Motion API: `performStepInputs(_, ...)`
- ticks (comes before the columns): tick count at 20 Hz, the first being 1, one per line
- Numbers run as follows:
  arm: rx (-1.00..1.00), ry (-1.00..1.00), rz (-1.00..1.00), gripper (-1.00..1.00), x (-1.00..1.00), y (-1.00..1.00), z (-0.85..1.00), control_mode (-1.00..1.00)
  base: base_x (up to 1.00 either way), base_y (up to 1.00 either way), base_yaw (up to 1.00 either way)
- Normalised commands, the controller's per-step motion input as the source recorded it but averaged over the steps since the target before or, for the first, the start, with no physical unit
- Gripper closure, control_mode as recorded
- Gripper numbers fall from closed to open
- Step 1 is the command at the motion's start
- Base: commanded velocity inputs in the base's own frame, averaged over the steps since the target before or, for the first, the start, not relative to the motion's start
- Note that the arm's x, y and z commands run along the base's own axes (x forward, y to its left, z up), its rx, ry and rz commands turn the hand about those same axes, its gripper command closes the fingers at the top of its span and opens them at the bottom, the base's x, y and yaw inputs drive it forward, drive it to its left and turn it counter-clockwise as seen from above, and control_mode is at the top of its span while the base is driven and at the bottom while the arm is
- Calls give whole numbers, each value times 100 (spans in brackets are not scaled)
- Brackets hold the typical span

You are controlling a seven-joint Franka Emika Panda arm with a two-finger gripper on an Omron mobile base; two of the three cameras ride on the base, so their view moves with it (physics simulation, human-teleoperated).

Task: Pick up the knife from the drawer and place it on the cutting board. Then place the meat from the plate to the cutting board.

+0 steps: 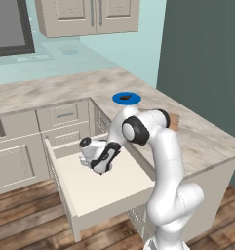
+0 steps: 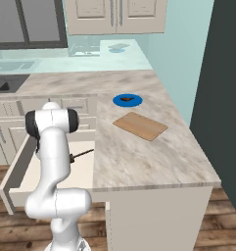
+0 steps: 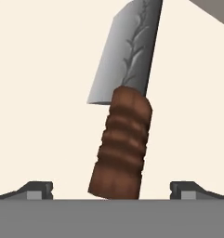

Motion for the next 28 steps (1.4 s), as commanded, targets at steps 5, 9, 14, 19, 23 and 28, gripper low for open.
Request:
performStepInputs(5, 0, -4, 0, -100, 9, 0, -30, -100, 0, 0, 0)
performStepInputs(9, 0, -1, 0, -100, 6, 0, -24, -100, 0, 0, 0)
performStepInputs(14, 0, 0, 0, 100, 3, 0, -22, -100, 0, 0, 0)
performStepInputs(19, 0, 0, 0, 100, 0, 0, 0, -100, 0, 0, 0)
performStepInputs(23, 0, 0, 0, 100, 0, 0, 0, -100, 0, 0, 0)
performStepInputs(28, 0, 0, -1, 100, 0, 3, 40, -100, 0, 0, 0)
